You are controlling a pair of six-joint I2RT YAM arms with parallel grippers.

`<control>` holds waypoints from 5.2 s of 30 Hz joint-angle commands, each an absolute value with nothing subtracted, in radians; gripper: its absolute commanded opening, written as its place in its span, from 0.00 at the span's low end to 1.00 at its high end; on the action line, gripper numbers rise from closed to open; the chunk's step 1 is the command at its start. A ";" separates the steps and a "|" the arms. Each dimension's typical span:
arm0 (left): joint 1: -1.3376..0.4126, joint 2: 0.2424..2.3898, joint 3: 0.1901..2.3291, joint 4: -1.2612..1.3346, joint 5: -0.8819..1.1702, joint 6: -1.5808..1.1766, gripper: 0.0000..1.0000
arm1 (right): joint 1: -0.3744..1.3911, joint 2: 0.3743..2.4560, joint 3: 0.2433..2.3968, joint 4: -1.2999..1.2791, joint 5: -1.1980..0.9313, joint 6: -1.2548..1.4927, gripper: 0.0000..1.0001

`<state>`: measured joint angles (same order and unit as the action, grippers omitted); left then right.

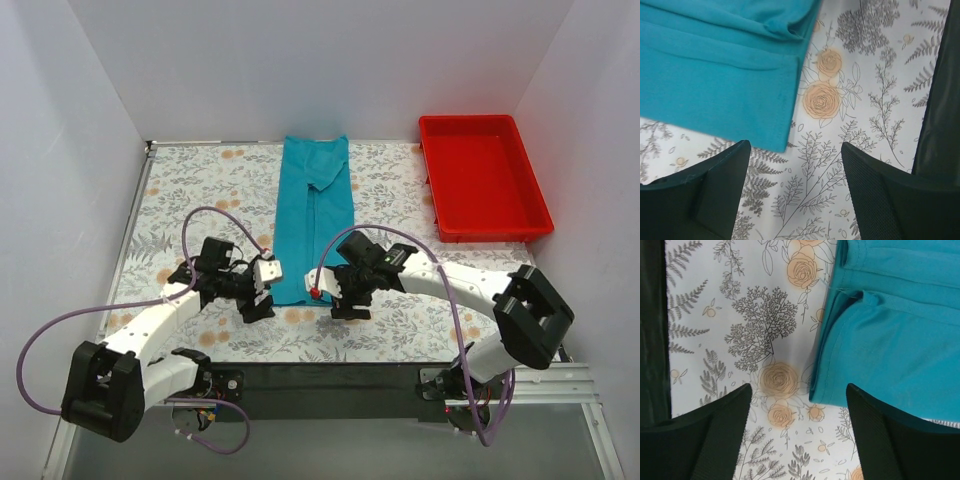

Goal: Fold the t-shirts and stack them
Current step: Fold the tshirt

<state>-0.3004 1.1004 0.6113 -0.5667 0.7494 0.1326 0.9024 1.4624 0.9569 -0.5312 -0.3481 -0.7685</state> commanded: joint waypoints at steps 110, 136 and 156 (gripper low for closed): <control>-0.154 1.968 1.336 -0.117 0.647 0.298 0.30 | 0.542 2.169 1.779 -0.414 -0.334 -1.117 0.37; -0.161 1.882 1.144 -0.296 0.741 -0.613 0.43 | 0.537 2.203 1.706 -0.542 -0.606 -0.356 0.17; -0.190 1.700 0.859 -0.431 0.873 -0.738 0.40 | 0.543 1.944 1.273 -0.545 -0.646 -0.348 0.23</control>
<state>-0.1864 1.7863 0.8860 -0.3130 0.8581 -0.7750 0.5354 2.0125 1.3277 -0.4599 -0.6437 -0.3412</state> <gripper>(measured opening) 0.388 0.210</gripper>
